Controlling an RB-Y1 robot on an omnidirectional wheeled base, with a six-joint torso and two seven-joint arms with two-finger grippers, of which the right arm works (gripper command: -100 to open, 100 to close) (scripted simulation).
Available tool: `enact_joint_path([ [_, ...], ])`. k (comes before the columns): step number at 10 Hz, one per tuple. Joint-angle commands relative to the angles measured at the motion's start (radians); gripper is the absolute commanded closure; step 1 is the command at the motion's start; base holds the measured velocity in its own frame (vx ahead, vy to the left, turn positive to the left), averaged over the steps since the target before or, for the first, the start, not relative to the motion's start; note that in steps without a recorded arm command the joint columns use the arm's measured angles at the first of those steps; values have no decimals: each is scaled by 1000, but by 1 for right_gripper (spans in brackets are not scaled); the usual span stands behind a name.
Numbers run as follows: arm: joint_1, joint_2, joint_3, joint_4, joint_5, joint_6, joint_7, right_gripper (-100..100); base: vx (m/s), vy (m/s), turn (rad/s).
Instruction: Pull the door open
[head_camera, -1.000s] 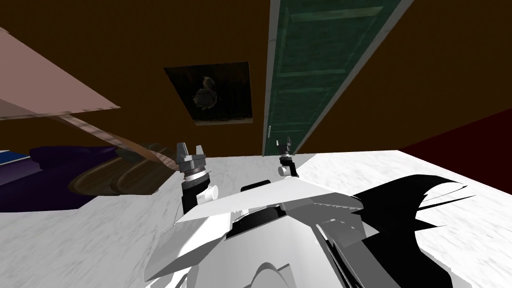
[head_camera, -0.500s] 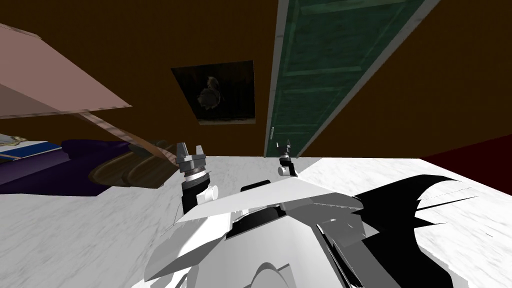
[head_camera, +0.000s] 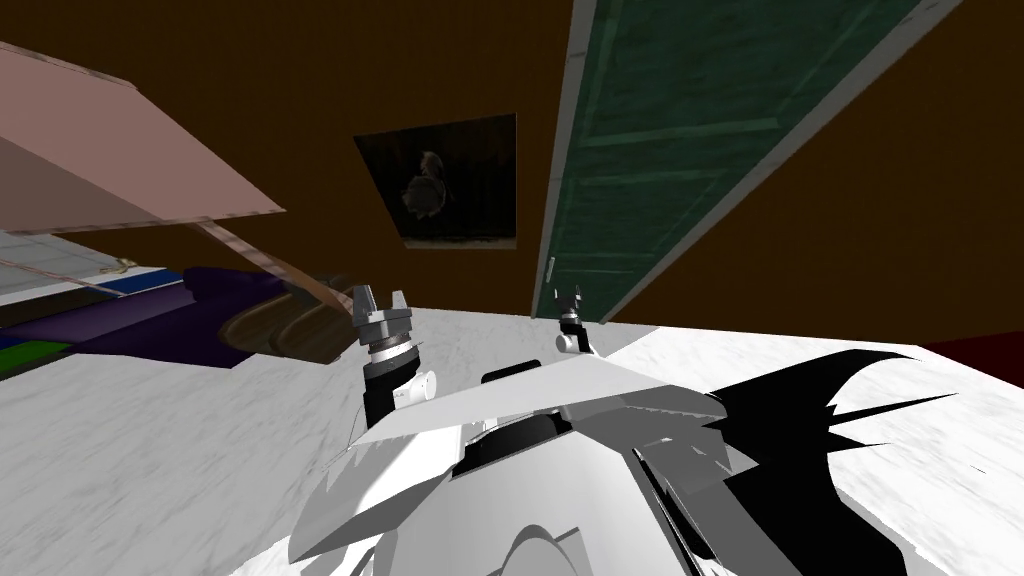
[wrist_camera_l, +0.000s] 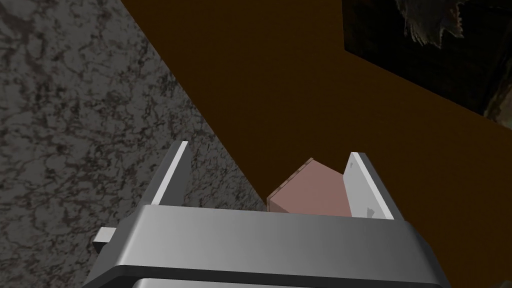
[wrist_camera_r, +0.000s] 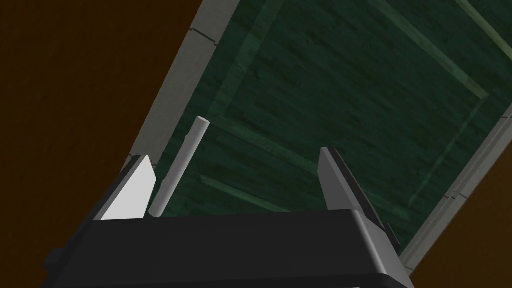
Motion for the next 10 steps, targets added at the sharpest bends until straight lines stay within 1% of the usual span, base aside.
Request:
enact_joint_path([
  [1, -17, -2, -6, 50, -22, -15, -41, -100, 72, -66, 132],
  [4, -40, -2, -16, 138, -61, -35, -107, -100, 77, -77, 157],
  [6, -54, -2, -23, 191, -86, -48, -150, -100, 93, -74, 129],
  [10, -82, -1, -36, 293, -135, -72, -233, -100, 56, -81, 128],
])
